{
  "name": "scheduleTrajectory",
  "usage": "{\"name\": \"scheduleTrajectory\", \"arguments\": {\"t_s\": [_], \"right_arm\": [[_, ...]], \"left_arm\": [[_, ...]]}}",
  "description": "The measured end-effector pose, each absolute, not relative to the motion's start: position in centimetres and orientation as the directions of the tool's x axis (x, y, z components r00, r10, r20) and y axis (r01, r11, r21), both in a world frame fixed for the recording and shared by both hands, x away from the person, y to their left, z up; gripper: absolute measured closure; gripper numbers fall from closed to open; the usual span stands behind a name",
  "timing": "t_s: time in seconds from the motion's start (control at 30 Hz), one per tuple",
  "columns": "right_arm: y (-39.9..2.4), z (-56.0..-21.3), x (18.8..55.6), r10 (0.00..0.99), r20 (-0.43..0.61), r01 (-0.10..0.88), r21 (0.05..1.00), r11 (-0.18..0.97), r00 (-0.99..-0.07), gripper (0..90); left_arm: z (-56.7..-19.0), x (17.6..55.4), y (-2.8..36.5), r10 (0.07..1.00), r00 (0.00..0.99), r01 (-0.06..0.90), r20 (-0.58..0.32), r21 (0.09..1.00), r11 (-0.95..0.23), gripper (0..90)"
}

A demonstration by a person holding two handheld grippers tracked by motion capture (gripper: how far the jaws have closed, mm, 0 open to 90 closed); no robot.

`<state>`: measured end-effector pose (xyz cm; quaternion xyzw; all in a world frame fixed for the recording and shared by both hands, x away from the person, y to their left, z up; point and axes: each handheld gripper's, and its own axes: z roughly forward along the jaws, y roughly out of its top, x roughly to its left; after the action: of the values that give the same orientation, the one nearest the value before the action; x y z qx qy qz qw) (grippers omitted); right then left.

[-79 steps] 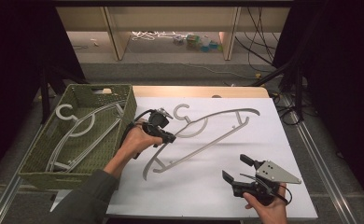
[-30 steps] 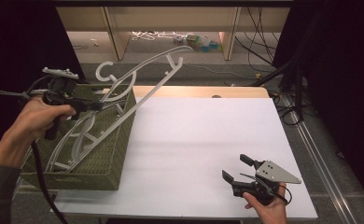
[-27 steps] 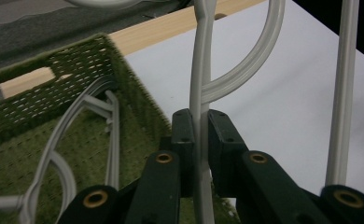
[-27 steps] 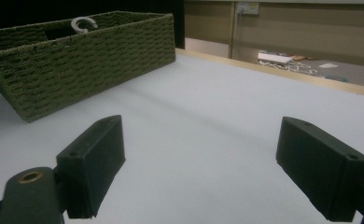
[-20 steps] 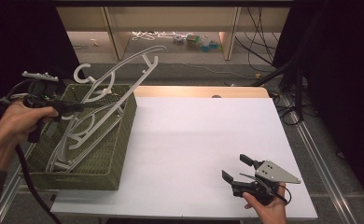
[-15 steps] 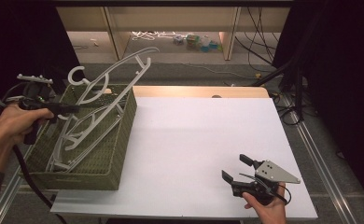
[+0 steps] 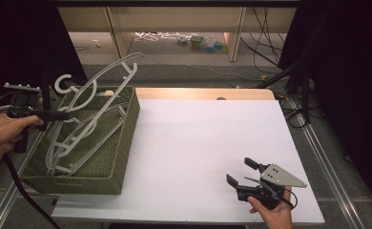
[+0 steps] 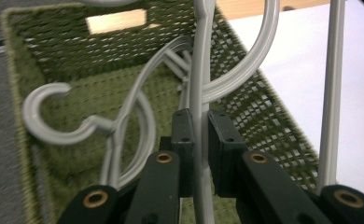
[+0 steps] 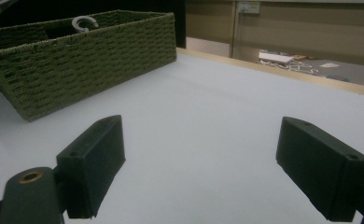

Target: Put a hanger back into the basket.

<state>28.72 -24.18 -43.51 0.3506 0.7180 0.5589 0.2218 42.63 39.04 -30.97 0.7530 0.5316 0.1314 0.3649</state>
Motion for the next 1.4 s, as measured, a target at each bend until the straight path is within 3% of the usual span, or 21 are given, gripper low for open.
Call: {"name": "scheduleTrajectory", "arguments": {"t_s": [0.47, 0.53, 1.4], "right_arm": [[-24.2, -43.5, 28.7, 0.758, 0.068, 0.259, 0.956, 0.137, -0.649, 16.2], [-24.1, -43.5, 28.7, 0.757, 0.068, 0.260, 0.956, 0.137, -0.649, 16.2], [-24.2, -43.5, 28.8, 0.758, 0.062, 0.260, 0.955, 0.144, -0.650, 16.2]], "left_arm": [[-32.4, 42.7, 41.6, 0.919, 0.366, 0.712, -0.149, 0.681, -0.173, 81.4], [-32.5, 42.7, 41.6, 0.926, 0.365, 0.712, -0.101, 0.670, -0.207, 81.6], [-32.5, 42.0, 41.5, 0.927, 0.337, 0.666, -0.167, 0.738, -0.109, 81.7]]}}
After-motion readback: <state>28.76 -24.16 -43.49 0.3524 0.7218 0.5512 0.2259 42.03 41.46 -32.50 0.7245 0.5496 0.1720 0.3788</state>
